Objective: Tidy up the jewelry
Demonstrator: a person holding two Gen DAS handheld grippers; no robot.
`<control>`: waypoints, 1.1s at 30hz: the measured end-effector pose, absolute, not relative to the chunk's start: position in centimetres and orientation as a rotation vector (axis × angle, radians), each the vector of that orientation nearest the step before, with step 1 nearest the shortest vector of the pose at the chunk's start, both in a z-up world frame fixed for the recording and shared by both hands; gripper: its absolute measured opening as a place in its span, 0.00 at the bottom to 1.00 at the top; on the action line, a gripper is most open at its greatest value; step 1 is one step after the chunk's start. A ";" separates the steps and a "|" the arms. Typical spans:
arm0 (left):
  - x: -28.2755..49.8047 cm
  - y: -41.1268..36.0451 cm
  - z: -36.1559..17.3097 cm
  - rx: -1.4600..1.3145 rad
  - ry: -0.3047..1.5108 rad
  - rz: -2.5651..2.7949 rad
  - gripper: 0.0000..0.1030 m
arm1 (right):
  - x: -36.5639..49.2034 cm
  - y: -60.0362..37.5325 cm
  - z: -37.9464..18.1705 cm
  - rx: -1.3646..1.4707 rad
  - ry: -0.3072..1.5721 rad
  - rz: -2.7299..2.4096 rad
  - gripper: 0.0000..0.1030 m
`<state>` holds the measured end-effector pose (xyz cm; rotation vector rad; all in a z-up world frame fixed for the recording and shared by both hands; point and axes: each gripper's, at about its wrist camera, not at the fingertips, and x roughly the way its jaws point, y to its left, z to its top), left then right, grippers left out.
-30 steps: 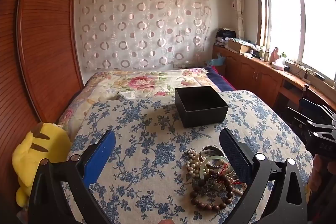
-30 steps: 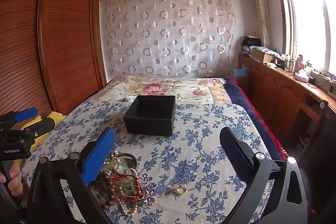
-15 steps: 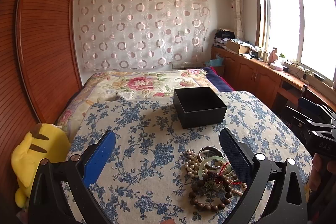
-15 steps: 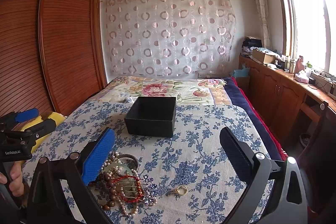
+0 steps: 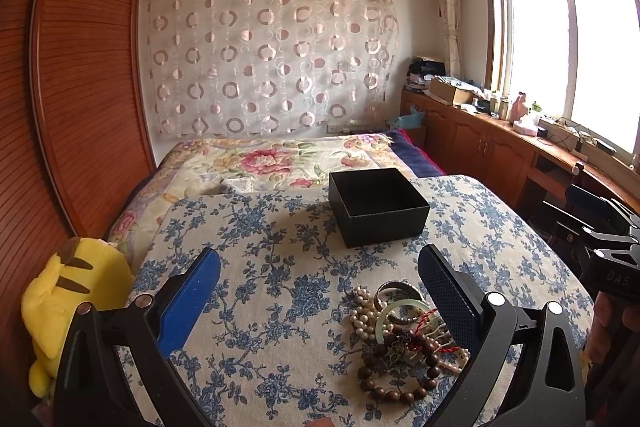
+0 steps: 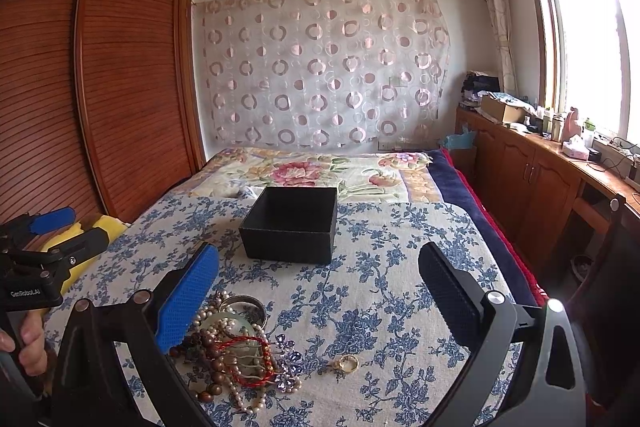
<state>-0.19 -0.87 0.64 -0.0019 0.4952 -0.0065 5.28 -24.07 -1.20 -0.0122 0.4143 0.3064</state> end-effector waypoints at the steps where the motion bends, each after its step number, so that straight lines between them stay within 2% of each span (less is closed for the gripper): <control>1: -0.2 -0.8 0.6 -0.002 0.495 -0.007 0.93 | 5.0 -24.1 -0.8 -0.012 0.413 0.308 0.98; 33: -0.5 -1.8 1.8 -0.004 0.489 -0.022 0.93 | 4.8 -24.3 -0.7 -0.008 0.406 0.312 0.98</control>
